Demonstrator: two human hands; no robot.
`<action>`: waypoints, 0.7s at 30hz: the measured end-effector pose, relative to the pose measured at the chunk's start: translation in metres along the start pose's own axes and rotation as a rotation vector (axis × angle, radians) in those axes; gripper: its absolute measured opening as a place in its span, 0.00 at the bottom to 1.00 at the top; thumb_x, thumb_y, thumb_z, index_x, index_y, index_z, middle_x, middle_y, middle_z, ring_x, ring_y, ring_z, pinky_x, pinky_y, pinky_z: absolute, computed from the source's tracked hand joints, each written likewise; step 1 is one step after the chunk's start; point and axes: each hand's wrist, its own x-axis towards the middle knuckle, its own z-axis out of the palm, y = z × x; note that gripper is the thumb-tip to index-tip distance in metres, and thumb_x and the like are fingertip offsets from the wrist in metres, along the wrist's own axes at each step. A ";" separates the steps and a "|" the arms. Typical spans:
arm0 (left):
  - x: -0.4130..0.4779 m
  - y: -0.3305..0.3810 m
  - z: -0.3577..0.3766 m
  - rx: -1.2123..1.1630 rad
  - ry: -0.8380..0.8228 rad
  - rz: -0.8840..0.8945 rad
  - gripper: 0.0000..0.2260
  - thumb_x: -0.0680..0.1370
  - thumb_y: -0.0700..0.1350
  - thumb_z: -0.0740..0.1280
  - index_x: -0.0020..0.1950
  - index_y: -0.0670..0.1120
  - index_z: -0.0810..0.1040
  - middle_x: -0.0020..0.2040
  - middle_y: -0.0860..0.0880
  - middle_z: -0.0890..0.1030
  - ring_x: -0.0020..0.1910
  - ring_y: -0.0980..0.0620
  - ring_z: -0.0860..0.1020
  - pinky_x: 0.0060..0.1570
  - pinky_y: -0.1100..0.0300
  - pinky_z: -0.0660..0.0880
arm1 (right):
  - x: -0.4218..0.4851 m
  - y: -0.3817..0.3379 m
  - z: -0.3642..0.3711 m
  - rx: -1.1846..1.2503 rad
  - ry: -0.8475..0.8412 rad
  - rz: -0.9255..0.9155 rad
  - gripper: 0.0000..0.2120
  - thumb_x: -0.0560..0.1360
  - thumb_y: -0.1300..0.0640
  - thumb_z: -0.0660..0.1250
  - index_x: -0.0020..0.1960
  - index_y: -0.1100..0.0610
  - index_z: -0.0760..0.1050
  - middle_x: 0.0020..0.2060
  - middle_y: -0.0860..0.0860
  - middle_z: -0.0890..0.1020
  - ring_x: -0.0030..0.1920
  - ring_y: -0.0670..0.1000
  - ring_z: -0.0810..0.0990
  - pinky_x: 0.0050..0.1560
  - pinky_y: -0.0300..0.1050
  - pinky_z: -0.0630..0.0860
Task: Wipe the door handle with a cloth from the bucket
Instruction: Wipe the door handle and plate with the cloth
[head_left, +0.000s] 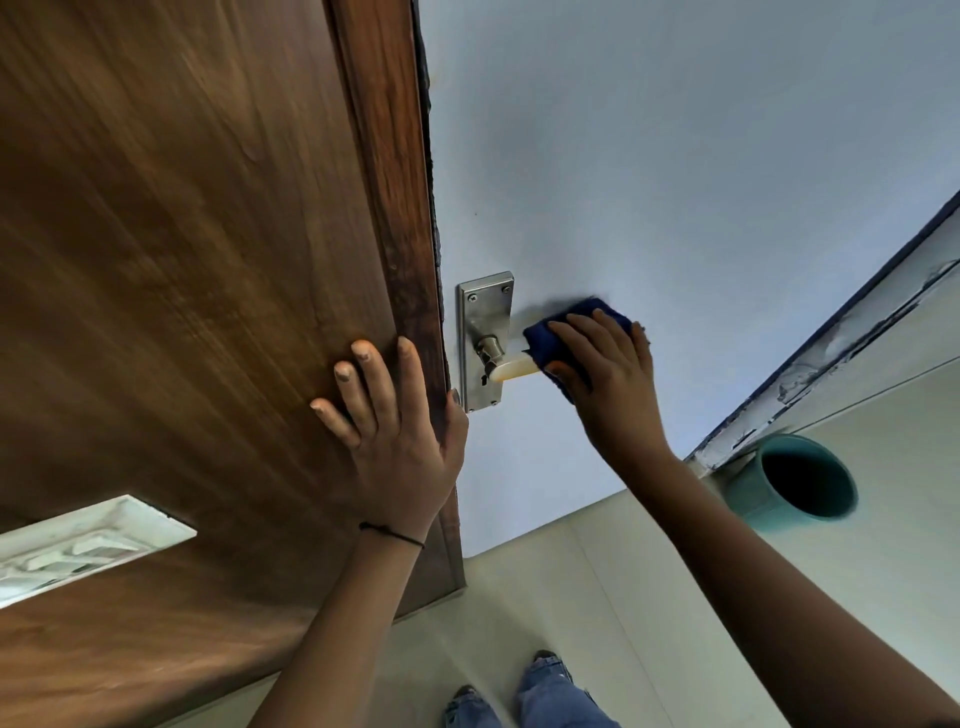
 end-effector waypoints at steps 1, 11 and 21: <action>0.000 0.000 0.000 0.003 0.000 0.001 0.41 0.76 0.53 0.64 0.78 0.48 0.39 0.77 0.48 0.31 0.76 0.50 0.32 0.72 0.49 0.31 | 0.000 -0.006 0.001 0.017 0.009 -0.006 0.18 0.77 0.50 0.61 0.65 0.54 0.75 0.62 0.52 0.79 0.67 0.57 0.72 0.70 0.59 0.62; 0.001 0.001 0.001 -0.015 -0.010 0.010 0.37 0.78 0.53 0.59 0.78 0.47 0.38 0.77 0.49 0.31 0.75 0.50 0.31 0.72 0.49 0.30 | -0.003 -0.026 0.012 -0.023 0.011 -0.119 0.20 0.78 0.47 0.60 0.67 0.51 0.73 0.61 0.49 0.79 0.67 0.54 0.72 0.72 0.57 0.57; 0.000 0.002 0.000 -0.055 -0.025 0.017 0.37 0.77 0.52 0.57 0.77 0.47 0.37 0.70 0.34 0.52 0.76 0.45 0.34 0.71 0.49 0.29 | -0.002 0.024 0.004 0.597 -0.119 0.367 0.16 0.80 0.51 0.54 0.67 0.49 0.66 0.52 0.50 0.79 0.50 0.53 0.81 0.54 0.55 0.77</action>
